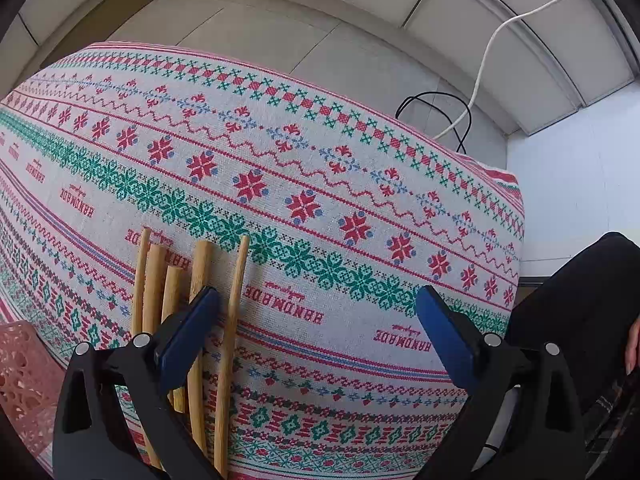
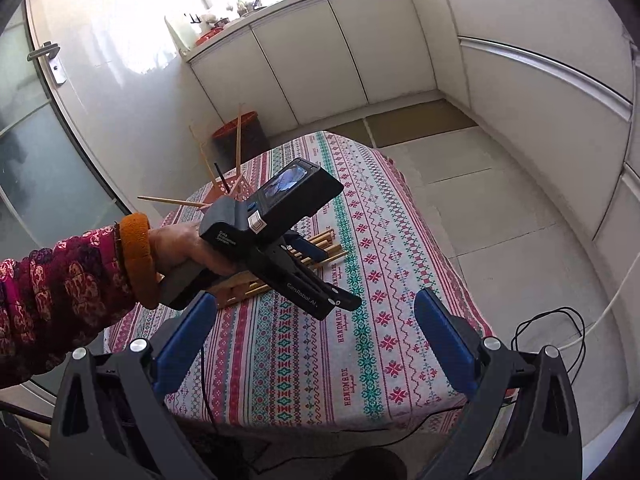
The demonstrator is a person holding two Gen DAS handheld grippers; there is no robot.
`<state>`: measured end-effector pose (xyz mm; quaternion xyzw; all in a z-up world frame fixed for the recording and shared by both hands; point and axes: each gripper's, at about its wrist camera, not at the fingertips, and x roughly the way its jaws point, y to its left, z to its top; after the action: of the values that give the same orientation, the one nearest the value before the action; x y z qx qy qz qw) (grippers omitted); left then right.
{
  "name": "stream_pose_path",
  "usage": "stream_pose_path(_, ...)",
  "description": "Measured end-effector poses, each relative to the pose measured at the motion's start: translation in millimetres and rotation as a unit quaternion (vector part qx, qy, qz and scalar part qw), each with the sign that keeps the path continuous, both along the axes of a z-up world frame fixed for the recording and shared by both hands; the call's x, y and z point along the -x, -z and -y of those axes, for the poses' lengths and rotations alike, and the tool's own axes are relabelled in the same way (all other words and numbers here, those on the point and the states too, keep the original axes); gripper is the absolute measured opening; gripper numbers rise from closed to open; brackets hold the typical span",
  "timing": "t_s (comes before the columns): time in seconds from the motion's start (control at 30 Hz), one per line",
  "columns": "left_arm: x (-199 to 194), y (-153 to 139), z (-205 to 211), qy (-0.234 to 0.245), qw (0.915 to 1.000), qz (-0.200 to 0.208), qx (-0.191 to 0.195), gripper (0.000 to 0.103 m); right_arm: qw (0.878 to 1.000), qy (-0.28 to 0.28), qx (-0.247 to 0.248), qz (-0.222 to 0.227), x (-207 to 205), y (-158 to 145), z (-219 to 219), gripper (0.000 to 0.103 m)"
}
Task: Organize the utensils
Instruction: 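Lower the left tool onto the chopstick pile and grasp one chopstick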
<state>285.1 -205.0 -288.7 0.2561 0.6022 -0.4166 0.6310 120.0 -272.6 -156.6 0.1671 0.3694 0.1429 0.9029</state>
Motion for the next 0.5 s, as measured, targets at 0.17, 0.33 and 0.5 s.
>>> stream_pose_path(0.17,5.4,7.2,28.3,0.015,0.9973,0.026,-0.067,0.079,1.0,0.008,-0.009,-0.004,-1.1,0.9,4.4,0.096)
stream_pose_path(0.33,5.6,6.2,36.9,0.006,0.9958,0.044,-0.079,0.069,1.0,0.014,-0.01,-0.006,-1.7,2.0,5.9,0.096)
stream_pose_path(0.5,17.8,-2.9,19.1,-0.003,0.9963,0.058,-0.064,0.033,0.999,0.026,-0.015,-0.013,-1.1,4.1,11.2,0.096)
